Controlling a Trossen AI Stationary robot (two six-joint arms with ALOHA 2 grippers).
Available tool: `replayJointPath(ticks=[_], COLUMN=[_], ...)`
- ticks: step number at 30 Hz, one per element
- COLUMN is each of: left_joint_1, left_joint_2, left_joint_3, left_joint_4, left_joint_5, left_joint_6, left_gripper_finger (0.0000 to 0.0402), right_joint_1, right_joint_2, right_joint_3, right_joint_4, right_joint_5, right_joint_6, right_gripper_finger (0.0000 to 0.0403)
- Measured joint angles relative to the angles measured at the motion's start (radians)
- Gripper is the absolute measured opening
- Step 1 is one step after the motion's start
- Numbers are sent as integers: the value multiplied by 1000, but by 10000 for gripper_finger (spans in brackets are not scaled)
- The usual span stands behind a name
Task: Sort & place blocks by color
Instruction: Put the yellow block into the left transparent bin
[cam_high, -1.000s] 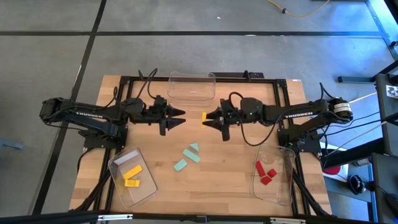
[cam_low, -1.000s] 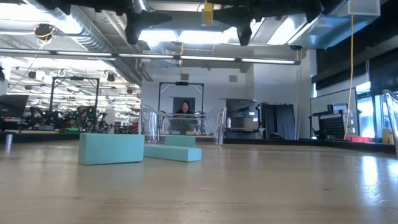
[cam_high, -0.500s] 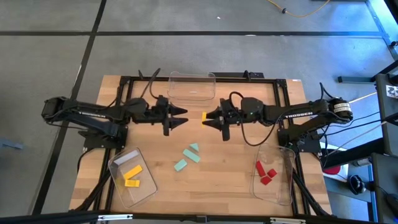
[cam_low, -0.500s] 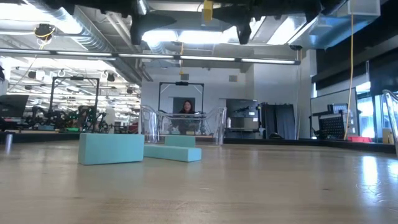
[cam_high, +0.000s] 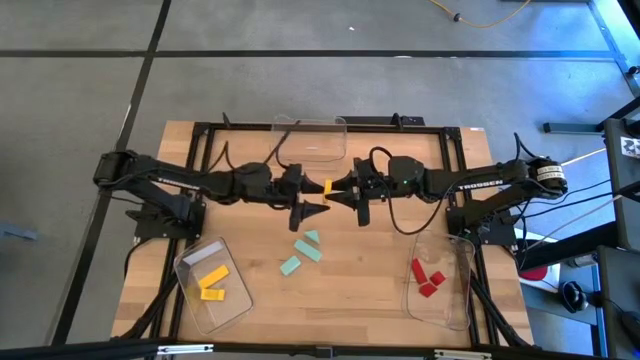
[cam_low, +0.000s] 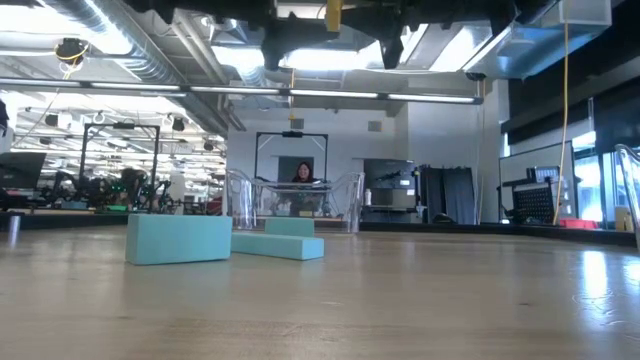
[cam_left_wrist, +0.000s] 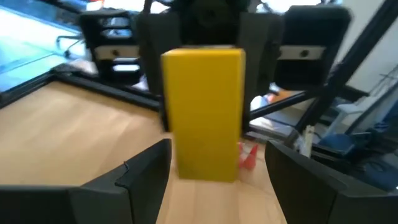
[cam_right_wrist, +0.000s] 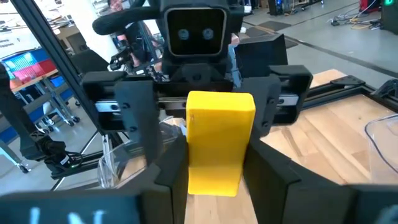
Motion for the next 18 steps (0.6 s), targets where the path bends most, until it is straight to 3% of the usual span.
replayJointPath(ticks=[10,14,18], left_joint_1=[1,1,11], left_joint_2=[33,33,33], left_joint_3=[2,2,2], left_joint_4=[88,84,73], left_joint_5=[6,-3,-7], left_joint_6=[-6,-6,-11], left_gripper_finger=[243,197,122], right_joint_1=[0,1,0], right_joint_2=[-1,-1,-1], right_joint_3=[1,1,1], right_joint_4=[2,2,1], right_joint_5=[-8,-10,-25], right_joint_6=[-1,-3,-5], right_gripper_finger=[121,121,121])
